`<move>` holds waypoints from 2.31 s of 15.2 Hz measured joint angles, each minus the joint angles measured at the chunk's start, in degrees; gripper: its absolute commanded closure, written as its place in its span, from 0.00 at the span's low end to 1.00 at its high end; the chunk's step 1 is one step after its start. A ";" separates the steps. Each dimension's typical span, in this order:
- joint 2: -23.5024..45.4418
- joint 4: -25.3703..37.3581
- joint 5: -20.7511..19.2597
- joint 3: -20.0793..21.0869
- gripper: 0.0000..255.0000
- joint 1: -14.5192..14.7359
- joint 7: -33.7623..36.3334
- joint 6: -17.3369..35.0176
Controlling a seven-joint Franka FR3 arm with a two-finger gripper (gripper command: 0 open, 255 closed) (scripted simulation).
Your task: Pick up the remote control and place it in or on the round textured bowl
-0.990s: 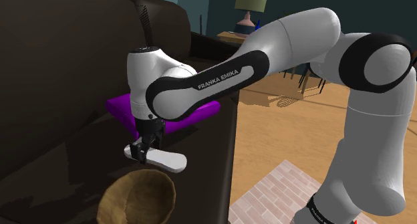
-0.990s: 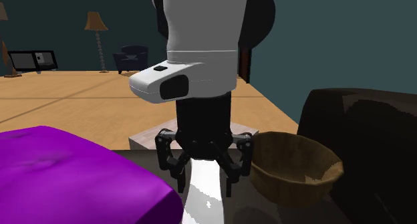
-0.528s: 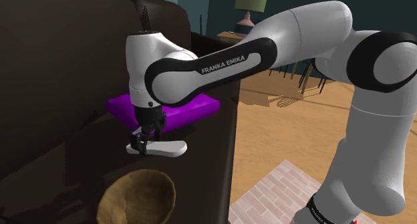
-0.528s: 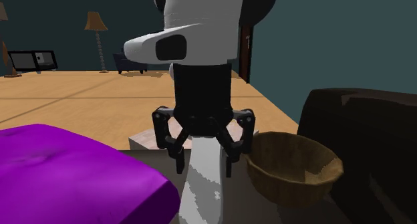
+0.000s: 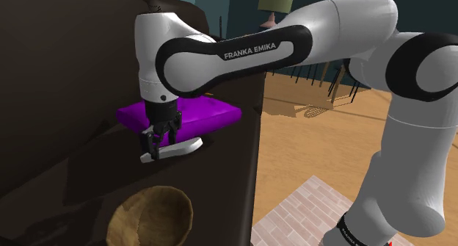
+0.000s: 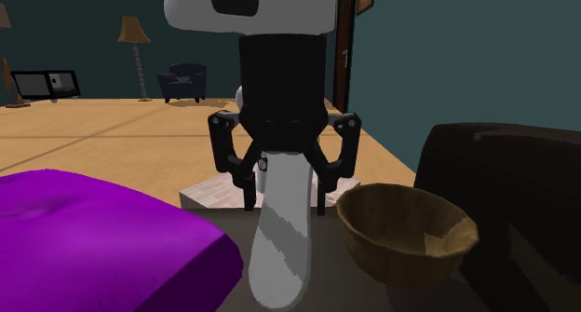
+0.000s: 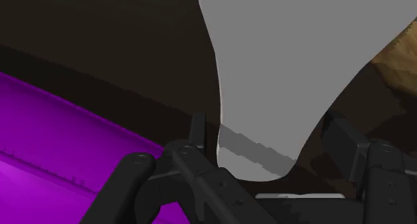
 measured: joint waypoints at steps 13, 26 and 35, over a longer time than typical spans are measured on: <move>-2.33 1.88 0.44 2.90 1.00 4.33 6.80 -4.22; -2.01 -1.64 -0.51 5.91 1.00 9.55 15.63 -0.76; -0.75 -6.46 -1.44 5.58 1.00 9.54 16.19 5.45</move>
